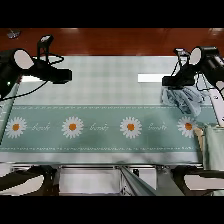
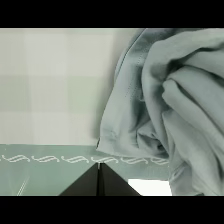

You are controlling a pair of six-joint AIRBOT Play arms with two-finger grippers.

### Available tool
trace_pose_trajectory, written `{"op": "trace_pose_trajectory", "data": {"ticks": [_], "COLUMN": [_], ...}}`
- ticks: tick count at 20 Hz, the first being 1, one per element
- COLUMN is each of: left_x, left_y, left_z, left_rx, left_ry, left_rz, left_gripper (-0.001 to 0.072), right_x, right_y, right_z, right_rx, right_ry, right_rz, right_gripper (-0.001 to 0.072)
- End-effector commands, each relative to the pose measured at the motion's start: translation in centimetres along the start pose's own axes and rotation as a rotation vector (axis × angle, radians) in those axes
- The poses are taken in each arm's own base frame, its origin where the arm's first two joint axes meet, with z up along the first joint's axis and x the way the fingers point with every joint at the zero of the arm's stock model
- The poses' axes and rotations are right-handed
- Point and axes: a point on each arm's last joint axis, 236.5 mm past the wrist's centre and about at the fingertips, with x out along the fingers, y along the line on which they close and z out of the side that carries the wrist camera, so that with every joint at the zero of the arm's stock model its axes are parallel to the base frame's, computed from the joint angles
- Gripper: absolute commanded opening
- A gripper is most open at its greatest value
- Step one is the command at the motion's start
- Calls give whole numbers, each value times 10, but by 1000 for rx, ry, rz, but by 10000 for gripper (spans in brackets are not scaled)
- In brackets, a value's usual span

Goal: Fold the shirts.

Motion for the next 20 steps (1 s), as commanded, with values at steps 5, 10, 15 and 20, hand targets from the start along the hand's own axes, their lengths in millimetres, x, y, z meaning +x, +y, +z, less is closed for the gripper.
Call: {"op": "trace_pose_trajectory", "data": {"ticks": [5,10,15,20], "left_x": [0,0,7,41], "left_y": [0,1,5,12], "left_z": [0,26,71,57], "left_rx": [0,-1,-2,-14], "left_ry": [1,-108,-292,-221], "left_rz": [0,2,9,18], "left_gripper": [24,24,555,703], "right_x": [0,-2,-27,24], "right_y": [1,-1,-56,-129], "right_z": [1,32,98,48], "right_rx": [0,-6,-58,218], "right_ry": [-4,-134,-423,-180], "right_rz": [2,-3,-242,-280], "right_gripper": [26,27,635,634]}}
